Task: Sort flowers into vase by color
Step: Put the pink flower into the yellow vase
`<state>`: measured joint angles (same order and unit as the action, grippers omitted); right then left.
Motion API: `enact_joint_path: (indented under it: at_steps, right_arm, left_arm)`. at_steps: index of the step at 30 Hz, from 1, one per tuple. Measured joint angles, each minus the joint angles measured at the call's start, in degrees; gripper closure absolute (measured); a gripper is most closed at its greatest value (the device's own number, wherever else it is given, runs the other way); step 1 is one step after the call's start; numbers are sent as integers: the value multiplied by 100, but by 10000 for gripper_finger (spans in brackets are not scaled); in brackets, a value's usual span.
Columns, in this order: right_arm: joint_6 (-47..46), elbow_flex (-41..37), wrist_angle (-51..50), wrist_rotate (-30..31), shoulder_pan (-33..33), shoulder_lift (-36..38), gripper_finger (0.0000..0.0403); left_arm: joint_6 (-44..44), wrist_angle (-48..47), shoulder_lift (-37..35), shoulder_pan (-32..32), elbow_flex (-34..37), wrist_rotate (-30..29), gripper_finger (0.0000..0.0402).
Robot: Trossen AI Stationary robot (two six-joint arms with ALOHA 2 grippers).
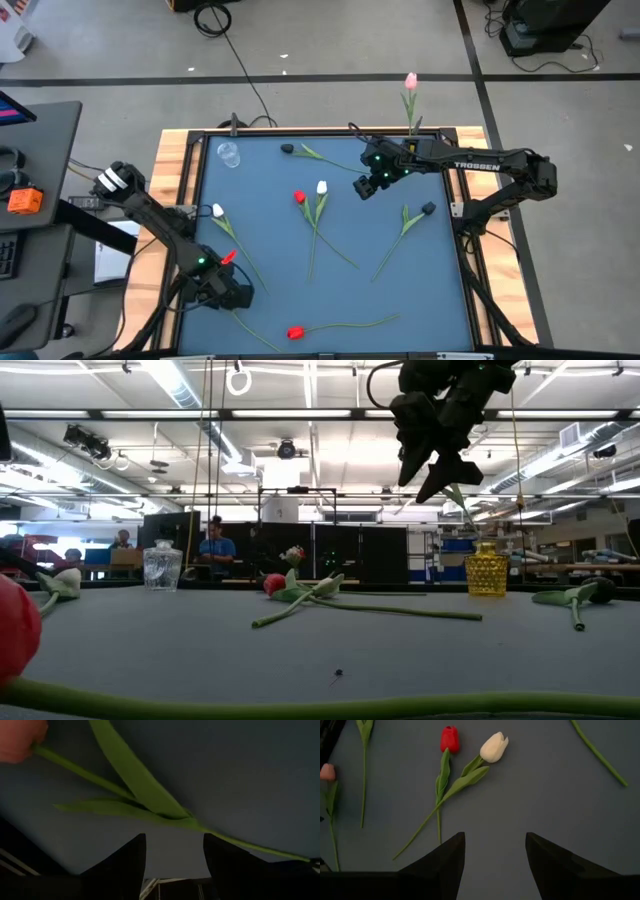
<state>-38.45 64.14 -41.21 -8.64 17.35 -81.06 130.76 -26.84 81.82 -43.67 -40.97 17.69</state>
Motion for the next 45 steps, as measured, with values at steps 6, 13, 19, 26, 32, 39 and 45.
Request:
enact_joint_path:
  at_steps: [6, 13, 19, 26, 32, 39, 45]
  right_arm:
    - [10, 0, -45, 6, 52, 0, 186]
    - [108, 0, -303, 424, -20, 0, 186]
    - [264, 0, -315, 472, -34, 0, 186]
    - [481, 0, -302, 455, 90, 0, 186]
    - [547, 0, -257, 452, 228, 0, 186]
    - [598, 2, -212, 431, 257, 0, 186]
    - [763, 2, -152, 450, 282, 0, 186]
  left_arm:
    - [-26, 251, 242, 167, 0, 53, 198]
    - [-55, 446, 599, 184, 0, 398, 198]
    - [-134, 403, 792, 183, 0, 370, 198]
    - [-651, 483, 721, 395, -6, -124, 230]
    - [-1138, 208, 653, 514, -9, -195, 269]
    - [-1354, -637, 229, 530, 4, -504, 284]
    - [-1532, -998, 35, 528, 4, -556, 285]
